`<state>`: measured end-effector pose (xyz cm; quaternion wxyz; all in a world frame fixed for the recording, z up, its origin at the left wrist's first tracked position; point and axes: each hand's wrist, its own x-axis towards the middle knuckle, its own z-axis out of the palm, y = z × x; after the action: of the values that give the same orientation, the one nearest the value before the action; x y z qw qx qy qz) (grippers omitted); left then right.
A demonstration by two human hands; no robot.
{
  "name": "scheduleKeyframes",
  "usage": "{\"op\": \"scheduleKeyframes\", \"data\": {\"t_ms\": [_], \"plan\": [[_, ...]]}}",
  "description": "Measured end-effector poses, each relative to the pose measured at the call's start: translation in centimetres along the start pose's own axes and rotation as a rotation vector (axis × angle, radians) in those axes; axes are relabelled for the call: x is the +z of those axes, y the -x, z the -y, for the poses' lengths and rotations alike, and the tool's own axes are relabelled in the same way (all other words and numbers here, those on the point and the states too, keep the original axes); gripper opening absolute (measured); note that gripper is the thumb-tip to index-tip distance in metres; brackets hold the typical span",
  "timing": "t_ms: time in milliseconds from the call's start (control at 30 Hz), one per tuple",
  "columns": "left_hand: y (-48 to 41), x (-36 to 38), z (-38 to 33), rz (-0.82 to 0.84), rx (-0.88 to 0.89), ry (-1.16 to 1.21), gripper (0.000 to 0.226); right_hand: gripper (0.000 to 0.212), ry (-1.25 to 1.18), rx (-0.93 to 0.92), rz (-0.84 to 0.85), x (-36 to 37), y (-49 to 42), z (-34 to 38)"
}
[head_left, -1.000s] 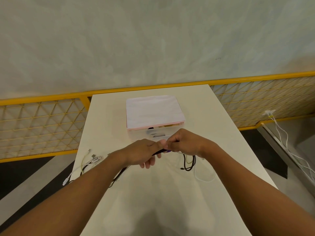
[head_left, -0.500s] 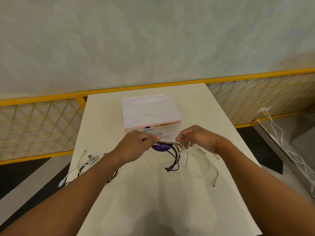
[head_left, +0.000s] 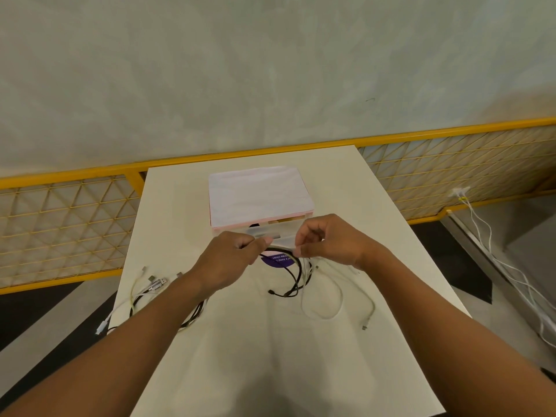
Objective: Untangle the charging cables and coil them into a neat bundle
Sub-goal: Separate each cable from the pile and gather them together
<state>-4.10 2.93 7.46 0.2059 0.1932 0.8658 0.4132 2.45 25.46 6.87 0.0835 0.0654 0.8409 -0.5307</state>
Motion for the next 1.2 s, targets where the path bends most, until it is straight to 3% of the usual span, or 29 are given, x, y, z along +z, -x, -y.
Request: {"op": "scheduleKeyframes", "data": {"t_ms": [133, 300, 600, 1200], "plan": [[-0.1, 0.0, -0.1, -0.019, 0.000, -0.013, 0.058, 0.012, 0.105, -0.009, -0.002, 1.1, -0.1, 0.2], [-0.3, -0.4, 0.0, -0.063, -0.019, -0.032, 0.058, 0.005, 0.001, -0.015, -0.036, 0.2, 0.1, 0.7], [-0.8, -1.2, -0.2, -0.138, -0.020, -0.005, 0.055, 0.014, -0.110, 0.215, -0.078, -2.4, 0.3, -0.7], [-1.0, -1.6, -0.3, -0.271, -0.060, 0.053, 0.057, 0.028, 0.245, 0.473, -0.158, -5.0, 0.5, -7.8]]}}
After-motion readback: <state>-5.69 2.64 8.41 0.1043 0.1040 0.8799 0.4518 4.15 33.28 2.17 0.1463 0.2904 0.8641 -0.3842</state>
